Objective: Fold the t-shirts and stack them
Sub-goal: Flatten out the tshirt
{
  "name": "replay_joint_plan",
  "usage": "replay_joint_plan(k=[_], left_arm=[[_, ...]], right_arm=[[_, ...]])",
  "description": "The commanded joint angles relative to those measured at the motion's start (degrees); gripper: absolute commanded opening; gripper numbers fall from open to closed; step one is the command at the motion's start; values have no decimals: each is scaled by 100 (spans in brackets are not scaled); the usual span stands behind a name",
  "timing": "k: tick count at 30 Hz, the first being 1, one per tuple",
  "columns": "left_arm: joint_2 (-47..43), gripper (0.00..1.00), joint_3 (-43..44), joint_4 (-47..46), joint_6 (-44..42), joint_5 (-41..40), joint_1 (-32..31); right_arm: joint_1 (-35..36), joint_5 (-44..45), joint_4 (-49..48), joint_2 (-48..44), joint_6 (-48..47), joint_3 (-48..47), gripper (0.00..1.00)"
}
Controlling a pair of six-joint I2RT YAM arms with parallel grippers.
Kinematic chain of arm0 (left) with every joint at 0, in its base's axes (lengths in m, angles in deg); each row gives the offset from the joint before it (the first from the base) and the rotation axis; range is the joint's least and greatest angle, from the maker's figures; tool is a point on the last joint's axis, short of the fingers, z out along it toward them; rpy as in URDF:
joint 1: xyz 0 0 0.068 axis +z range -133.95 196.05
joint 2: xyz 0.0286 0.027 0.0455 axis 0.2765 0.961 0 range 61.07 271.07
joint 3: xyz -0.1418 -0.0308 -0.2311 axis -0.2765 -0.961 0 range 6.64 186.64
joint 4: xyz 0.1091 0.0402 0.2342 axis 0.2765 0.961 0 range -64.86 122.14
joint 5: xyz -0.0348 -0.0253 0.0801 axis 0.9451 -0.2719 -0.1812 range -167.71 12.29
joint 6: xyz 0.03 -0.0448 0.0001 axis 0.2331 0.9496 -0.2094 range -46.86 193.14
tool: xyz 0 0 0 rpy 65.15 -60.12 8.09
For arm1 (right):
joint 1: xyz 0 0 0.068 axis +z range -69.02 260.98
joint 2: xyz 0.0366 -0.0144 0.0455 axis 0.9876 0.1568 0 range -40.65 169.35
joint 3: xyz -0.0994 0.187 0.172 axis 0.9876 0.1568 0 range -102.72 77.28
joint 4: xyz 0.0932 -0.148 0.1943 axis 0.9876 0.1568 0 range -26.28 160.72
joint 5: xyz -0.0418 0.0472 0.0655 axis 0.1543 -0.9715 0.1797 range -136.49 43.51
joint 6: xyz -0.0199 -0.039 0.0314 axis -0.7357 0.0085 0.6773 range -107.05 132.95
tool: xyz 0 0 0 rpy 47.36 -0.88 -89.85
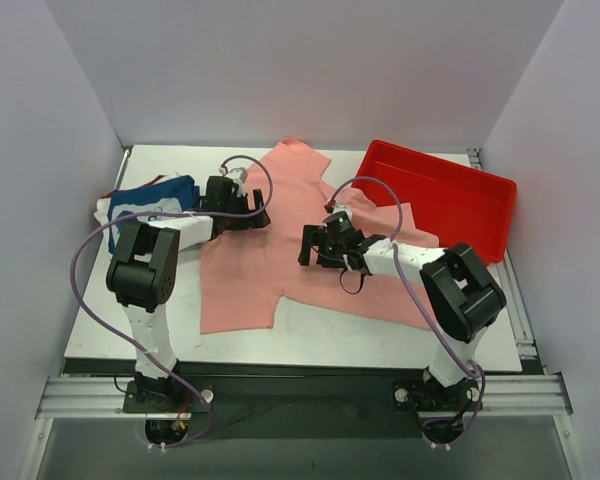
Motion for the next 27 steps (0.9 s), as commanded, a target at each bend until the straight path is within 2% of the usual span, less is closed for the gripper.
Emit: replay_joint_plan(k=[1, 3, 8, 10, 13, 17, 19, 20, 22, 24, 27], left_arm=[[-299, 97, 152, 394, -164, -520, -62], [-625, 97, -93, 394, -208, -846, -159], [-2329, 97, -1235, 131, -269, -2374, -659], [-3179, 97, -1938, 113, -296, -3293, -1098], [-4359, 97, -2981, 148, -191, -4158, -1617], [-5870, 97, -4092, 455, 572, -4502, -1636], [-6802, 97, -4478, 1218, 793, -4818, -1618], [-7119, 97, -4593, 1464, 1281, -5055, -1609], [-7972, 92, -4787, 1756, 1444, -4962, -1574], [-8377, 90, -4849, 2096, 1549, -4978, -1583], [-7986, 95, -4376, 2947, 1805, -5092, -1574]], right_arm=[[-125, -152, 362, 44, -234, -313, 96], [-151, -231, 362, -9, -296, -401, 96], [-213, -530, 370, -386, -471, -586, 99], [-291, -609, 388, -605, -489, -595, 100], [-458, -794, 388, -887, -489, -568, 100], [-669, -1031, 327, -1239, -437, -367, 100], [-722, -1093, 274, -1423, -419, -201, 100], [-775, -1093, 248, -1485, -419, -147, 100], [-819, -1084, 186, -1634, -358, 19, 100], [-881, -1145, 116, -1731, -296, 134, 100], [-925, -1225, 72, -1889, -199, 319, 99]])
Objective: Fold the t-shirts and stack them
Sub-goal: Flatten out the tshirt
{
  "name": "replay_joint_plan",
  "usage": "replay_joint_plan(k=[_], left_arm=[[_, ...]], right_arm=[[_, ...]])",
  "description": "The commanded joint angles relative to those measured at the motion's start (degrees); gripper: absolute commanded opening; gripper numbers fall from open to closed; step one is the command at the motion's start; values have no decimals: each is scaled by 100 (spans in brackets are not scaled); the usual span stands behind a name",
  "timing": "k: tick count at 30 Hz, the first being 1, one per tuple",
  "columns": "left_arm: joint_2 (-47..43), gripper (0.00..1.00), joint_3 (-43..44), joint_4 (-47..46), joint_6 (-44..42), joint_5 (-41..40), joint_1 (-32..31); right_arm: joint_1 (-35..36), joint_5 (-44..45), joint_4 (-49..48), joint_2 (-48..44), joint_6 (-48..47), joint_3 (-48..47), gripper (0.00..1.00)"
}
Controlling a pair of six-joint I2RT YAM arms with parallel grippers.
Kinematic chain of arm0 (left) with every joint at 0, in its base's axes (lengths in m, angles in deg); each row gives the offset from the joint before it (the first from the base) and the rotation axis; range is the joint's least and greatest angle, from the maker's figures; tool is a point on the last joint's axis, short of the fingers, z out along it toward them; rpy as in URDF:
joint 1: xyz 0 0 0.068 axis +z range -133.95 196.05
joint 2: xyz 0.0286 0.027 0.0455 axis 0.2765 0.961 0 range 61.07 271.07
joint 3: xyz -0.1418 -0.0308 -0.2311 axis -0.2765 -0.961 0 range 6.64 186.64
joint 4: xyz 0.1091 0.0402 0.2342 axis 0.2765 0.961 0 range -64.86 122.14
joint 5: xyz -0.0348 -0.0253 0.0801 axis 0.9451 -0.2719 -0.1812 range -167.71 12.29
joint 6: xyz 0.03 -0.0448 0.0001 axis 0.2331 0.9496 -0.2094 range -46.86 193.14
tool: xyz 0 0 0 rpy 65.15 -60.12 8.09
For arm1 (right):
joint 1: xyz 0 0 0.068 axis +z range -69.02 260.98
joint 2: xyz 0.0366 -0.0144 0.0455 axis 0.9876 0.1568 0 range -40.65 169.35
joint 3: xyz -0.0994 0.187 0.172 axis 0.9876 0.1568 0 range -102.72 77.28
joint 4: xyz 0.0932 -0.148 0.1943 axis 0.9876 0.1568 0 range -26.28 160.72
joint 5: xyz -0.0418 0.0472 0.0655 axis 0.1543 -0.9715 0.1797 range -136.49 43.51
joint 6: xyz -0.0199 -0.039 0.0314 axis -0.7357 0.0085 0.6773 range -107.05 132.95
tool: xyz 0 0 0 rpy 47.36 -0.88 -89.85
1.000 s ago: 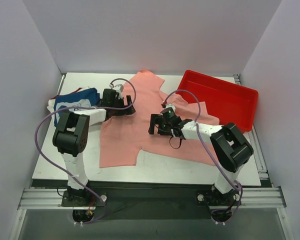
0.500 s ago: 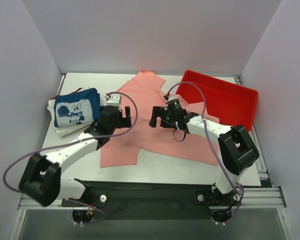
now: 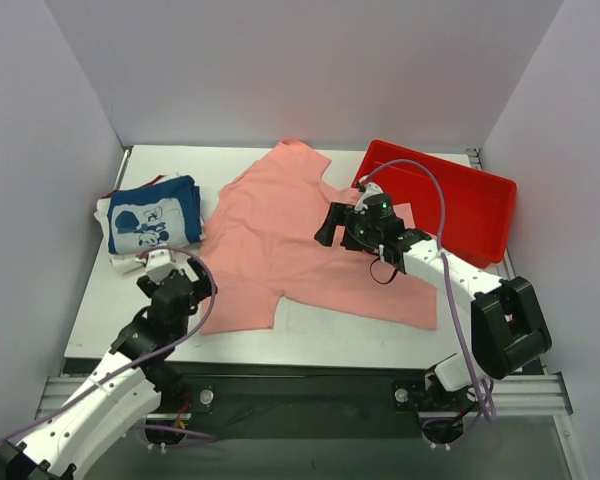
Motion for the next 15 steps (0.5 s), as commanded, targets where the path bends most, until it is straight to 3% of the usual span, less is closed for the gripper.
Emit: replay_joint_plan(k=[1, 3, 7, 10, 15], left_arm=[[527, 97, 643, 1274, 585, -395, 13], [1158, 97, 1107, 2142, 1199, -492, 13], [1995, 97, 1541, 2744, 1745, -361, -110], [2243, 97, 1506, 2605, 1939, -396, -145], [2129, 97, 1295, 1787, 1218, 271, -137]], right_arm=[[-40, -204, -127, -305, 157, 220, 99], [-57, -231, -162, -419, 184, 300, 99], [-83, -204, -206, -639, 201, 476, 99], [-110, -160, -233, -797, 184, 625, 99], [-136, -46, -224, -1052, 184, 827, 99]])
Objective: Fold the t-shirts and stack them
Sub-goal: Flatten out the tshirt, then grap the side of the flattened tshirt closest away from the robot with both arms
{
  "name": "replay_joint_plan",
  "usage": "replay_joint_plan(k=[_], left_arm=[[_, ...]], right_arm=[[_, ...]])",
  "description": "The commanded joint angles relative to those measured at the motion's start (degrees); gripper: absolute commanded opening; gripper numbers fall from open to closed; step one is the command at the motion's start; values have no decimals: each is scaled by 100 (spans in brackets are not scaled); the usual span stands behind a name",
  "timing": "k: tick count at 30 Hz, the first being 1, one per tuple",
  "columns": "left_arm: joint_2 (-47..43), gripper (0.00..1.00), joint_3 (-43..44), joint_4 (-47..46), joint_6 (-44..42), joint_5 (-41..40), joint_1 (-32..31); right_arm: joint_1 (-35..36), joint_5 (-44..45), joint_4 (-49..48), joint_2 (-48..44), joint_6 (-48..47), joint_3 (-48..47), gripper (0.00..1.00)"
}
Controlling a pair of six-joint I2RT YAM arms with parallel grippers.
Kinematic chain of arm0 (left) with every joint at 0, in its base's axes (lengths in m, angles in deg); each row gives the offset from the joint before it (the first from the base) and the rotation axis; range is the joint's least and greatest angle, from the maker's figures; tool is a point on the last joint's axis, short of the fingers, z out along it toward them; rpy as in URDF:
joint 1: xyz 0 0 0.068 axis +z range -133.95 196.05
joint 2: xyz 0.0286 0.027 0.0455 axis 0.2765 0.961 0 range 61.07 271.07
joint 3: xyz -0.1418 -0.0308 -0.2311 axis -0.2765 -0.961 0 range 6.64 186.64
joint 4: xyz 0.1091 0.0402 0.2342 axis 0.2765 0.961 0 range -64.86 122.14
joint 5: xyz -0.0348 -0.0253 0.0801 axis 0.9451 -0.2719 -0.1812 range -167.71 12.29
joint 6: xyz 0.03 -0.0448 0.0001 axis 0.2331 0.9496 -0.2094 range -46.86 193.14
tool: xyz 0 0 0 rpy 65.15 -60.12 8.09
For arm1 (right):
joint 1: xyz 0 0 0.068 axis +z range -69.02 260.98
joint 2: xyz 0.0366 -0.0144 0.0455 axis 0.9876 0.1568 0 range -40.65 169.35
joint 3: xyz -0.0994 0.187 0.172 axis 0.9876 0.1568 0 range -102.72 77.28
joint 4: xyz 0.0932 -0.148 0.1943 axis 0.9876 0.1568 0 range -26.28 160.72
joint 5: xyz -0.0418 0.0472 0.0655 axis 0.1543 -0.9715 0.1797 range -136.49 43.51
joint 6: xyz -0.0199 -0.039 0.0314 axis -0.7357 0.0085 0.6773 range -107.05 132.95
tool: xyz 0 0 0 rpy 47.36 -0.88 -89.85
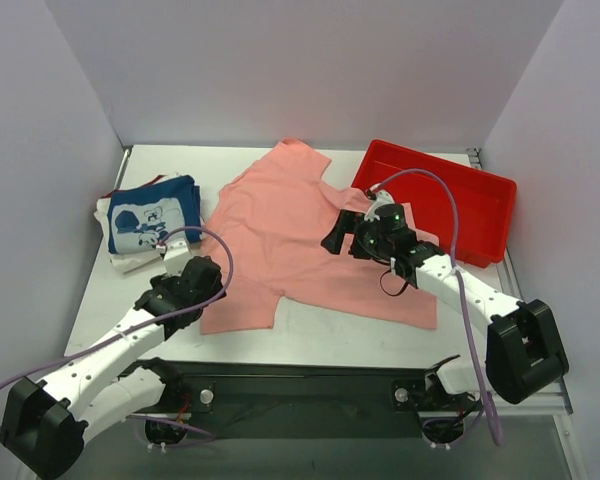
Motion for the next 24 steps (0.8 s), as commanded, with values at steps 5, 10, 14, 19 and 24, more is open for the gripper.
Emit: replay_joint_plan(k=[5, 10, 14, 19, 24], left_arm=[[-4, 97, -61, 336, 424, 509, -21], [348, 97, -34, 1024, 927, 535, -56], [102, 87, -288, 902, 1155, 650, -82], [-118, 79, -728, 664, 1279, 966, -100], [-109, 74, -790, 542, 1270, 1028, -109]], right_arm=[[-82, 221, -145, -577, 46, 350, 99], [-170, 283, -145, -859, 55, 587, 99], [-266, 256, -154, -955, 63, 763, 99], [-494, 107, -198, -1017, 98, 869, 99], [-618, -95, -382, -1043, 160, 1009, 99]])
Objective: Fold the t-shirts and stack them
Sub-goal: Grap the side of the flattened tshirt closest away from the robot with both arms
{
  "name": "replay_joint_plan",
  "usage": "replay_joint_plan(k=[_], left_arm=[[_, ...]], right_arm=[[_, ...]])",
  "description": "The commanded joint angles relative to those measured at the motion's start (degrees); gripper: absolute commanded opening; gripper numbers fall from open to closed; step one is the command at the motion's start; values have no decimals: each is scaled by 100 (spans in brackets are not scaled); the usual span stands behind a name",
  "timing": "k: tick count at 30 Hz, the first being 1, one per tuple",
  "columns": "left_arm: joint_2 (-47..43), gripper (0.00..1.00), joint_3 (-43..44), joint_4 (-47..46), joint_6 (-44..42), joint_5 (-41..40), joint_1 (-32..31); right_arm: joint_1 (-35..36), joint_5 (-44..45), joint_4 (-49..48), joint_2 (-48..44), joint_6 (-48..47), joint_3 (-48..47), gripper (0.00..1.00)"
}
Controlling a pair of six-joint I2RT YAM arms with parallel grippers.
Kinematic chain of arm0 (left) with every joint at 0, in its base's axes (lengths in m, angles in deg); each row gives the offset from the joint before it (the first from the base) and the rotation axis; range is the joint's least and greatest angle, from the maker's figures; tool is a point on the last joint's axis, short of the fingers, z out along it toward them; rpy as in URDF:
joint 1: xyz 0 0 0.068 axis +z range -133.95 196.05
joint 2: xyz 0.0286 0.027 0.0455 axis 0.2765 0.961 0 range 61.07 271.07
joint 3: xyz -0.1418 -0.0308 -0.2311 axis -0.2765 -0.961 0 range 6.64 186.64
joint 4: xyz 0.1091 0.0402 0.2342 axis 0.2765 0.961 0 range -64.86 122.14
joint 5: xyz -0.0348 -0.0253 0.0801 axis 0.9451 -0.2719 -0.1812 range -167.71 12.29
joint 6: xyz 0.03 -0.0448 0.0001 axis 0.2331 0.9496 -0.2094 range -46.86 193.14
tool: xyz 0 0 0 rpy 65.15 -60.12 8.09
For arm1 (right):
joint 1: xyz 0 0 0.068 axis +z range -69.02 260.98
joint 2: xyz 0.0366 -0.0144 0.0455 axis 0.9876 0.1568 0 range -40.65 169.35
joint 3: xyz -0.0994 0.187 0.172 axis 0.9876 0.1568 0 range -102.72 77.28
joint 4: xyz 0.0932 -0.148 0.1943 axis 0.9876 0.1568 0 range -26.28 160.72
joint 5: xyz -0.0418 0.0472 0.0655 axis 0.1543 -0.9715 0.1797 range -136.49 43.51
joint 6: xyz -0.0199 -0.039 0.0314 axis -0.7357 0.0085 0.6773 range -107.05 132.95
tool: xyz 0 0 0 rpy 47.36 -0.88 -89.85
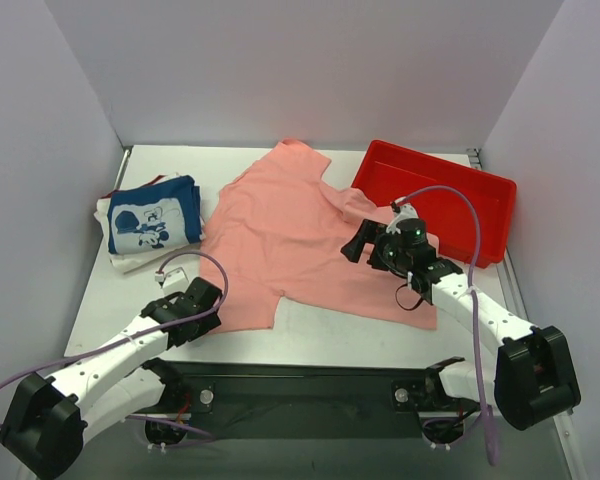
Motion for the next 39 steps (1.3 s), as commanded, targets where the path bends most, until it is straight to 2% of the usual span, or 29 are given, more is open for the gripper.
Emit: replay_joint_plan(k=[1, 3, 7, 10, 14, 17, 18, 21, 27, 33, 39], left_arm=[[-57, 72, -33, -213, 96, 94, -37], [-22, 70, -139, -362, 96, 103, -37], [92, 55, -183, -520, 96, 103, -37], [145, 53, -201, -600, 96, 77, -37], [251, 44, -288, -836, 70, 138, -37], [339, 28, -359, -951, 35, 244, -37], [347, 19, -359, -960, 35, 270, -37], [269, 0, -403, -969, 0, 288, -37], [-109, 0, -351, -1223, -246, 288, -19], [-48, 0, 229, -1513, -1063, -178, -2], [31, 0, 353, -2120, -1977, 15, 322]], right_arm=[[-78, -187, -302, -182, 77, 72, 99], [-140, -257, -346, -138, 103, 90, 99], [-227, -327, -398, -103, 121, 134, 99], [-245, -371, -407, -103, 147, 142, 99], [-271, -372, -425, -129, 147, 160, 99], [-272, -372, -425, -147, 156, 169, 99], [-271, -372, -416, -147, 156, 169, 99], [-280, -380, -425, -138, 165, 169, 99], [-271, -310, -294, -121, 174, 160, 99], [-263, 207, 190, -129, 86, 125, 98], [-166, 876, 559, 142, 130, 195, 97]])
